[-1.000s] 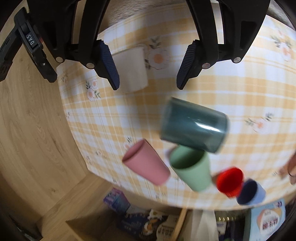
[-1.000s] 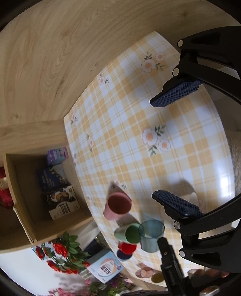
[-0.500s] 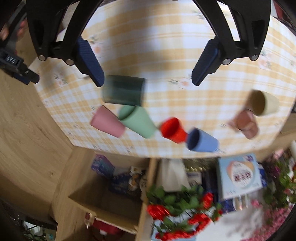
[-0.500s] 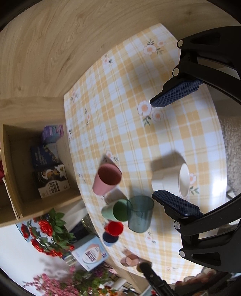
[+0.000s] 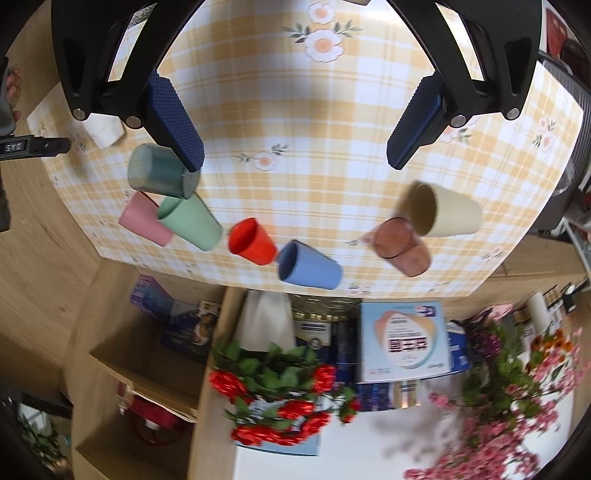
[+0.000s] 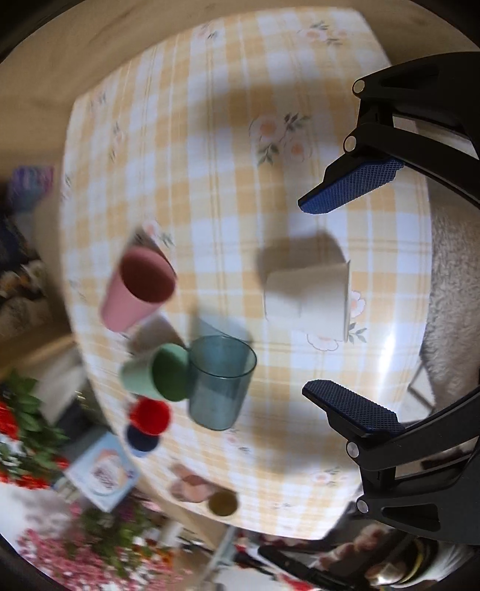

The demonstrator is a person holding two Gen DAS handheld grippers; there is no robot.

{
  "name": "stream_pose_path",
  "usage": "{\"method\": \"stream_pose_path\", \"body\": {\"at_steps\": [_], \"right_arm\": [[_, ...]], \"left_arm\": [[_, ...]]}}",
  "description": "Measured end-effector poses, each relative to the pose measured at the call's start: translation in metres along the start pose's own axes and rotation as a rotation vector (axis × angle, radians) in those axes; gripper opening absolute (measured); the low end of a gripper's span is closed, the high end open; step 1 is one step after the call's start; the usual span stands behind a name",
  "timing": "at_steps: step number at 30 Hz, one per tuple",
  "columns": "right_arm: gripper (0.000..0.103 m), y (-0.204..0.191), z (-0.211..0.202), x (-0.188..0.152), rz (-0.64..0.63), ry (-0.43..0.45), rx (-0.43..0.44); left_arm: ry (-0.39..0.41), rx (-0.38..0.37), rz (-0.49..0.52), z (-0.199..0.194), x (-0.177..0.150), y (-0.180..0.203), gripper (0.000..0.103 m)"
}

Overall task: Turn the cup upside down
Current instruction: 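Close the right gripper around the upside-down white cup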

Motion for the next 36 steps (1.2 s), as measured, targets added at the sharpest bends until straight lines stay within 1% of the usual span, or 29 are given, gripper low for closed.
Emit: {"method": "stream_pose_path", "body": {"at_steps": [4, 6, 8, 13, 16, 21, 22, 23, 24, 26, 27, 28, 29, 33, 36], "right_arm": [[0.088, -0.006, 0.026, 0.007, -0.012, -0.092, 0.002], [0.088, -0.006, 0.034, 0.011, -0.009, -0.118, 0.001], [0.088, -0.006, 0.043, 0.013, -0.004, -0.131, -0.018], [0.088, -0.007, 0.057, 0.014, -0.004, -0.163, -0.031], [0.088, -0.009, 0.064, 0.011, -0.01, -0.18, -0.038], [0.088, -0.004, 0.073, 0.008, 0.003, -0.193, -0.045], [0.086, -0.003, 0.075, 0.008, 0.008, -0.196, -0.044], [0.08, -0.002, 0.076, 0.007, 0.012, -0.198, -0.044], [0.068, -0.001, 0.078, 0.007, 0.016, -0.204, -0.046], [0.068, 0.002, 0.083, 0.005, 0.029, -0.214, -0.043], [0.066, 0.003, 0.084, 0.005, 0.032, -0.214, -0.043], [0.058, 0.004, 0.085, 0.004, 0.033, -0.214, -0.047], [0.054, 0.004, 0.086, 0.003, 0.037, -0.215, -0.041], [0.053, 0.003, 0.084, 0.002, 0.034, -0.197, -0.038], [0.053, 0.002, 0.079, 0.0, 0.026, -0.165, -0.036]], "left_arm": [[-0.011, 0.008, -0.056, -0.004, -0.006, -0.019, 0.097], [-0.02, 0.001, -0.097, -0.007, -0.009, -0.027, 0.097], [-0.02, 0.007, -0.115, -0.009, -0.012, -0.032, 0.097], [-0.025, 0.028, -0.125, -0.009, -0.018, -0.038, 0.097], [-0.033, 0.04, -0.125, -0.006, -0.022, -0.038, 0.097], [-0.051, 0.038, -0.119, -0.002, -0.029, -0.034, 0.097], [-0.055, 0.037, -0.118, -0.001, -0.031, -0.032, 0.097], [-0.058, 0.036, -0.116, -0.001, -0.032, -0.031, 0.097], [-0.061, 0.035, -0.113, -0.001, -0.034, -0.03, 0.097], [-0.062, 0.036, -0.111, 0.0, -0.035, -0.028, 0.097], [-0.063, 0.036, -0.111, 0.0, -0.036, -0.027, 0.097], [-0.064, 0.035, -0.111, 0.0, -0.036, -0.026, 0.097], [-0.064, 0.034, -0.112, 0.001, -0.036, -0.027, 0.097], [-0.074, 0.039, -0.121, 0.002, -0.041, -0.026, 0.097], [-0.076, 0.037, -0.115, 0.002, -0.043, -0.023, 0.097]]}}
Point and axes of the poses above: each gripper's, at about its wrist camera, not at the fingertips, and z roughly the way its jaws point, y to its right, x to its top, the point moved 7 cm from there along z, roughly the way its jaws point, and after that the axes turned 2 degrees about x, right-handed, at the moved point
